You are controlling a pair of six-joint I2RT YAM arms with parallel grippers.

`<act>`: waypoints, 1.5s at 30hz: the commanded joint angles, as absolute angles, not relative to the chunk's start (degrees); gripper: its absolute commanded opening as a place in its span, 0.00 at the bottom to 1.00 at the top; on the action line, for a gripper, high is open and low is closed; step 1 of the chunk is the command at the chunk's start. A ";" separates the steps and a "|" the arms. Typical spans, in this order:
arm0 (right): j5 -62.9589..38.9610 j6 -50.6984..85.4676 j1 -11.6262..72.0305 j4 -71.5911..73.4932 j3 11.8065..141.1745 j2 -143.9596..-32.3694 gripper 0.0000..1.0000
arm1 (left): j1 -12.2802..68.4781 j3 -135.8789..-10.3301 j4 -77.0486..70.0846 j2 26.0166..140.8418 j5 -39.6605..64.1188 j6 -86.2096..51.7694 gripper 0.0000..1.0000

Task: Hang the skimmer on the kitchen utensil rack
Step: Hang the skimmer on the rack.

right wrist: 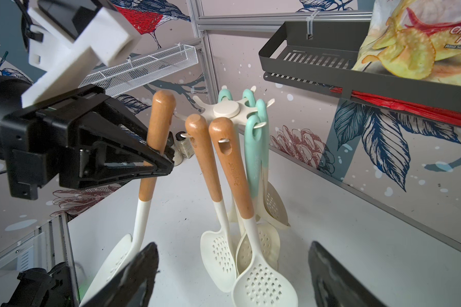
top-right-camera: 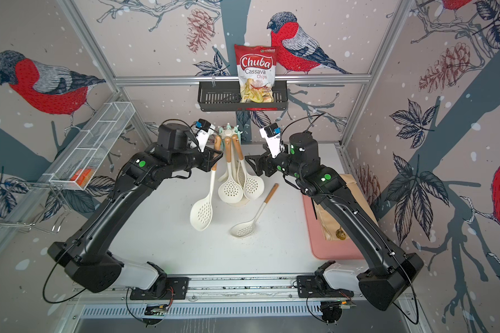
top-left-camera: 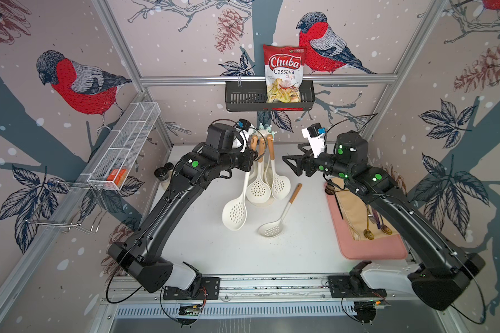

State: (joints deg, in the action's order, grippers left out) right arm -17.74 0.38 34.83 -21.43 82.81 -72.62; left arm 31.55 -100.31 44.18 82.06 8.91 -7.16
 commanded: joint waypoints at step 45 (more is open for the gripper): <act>-17.43 1.49 35.68 -18.81 80.69 -72.33 0.87 | 27.92 -102.70 49.74 86.11 17.85 -2.57 0.00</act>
State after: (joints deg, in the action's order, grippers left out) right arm -17.76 0.64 35.62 -21.04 80.90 -72.60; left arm 27.94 -102.39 48.07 85.52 16.80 -3.79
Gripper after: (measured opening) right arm 0.868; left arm 0.219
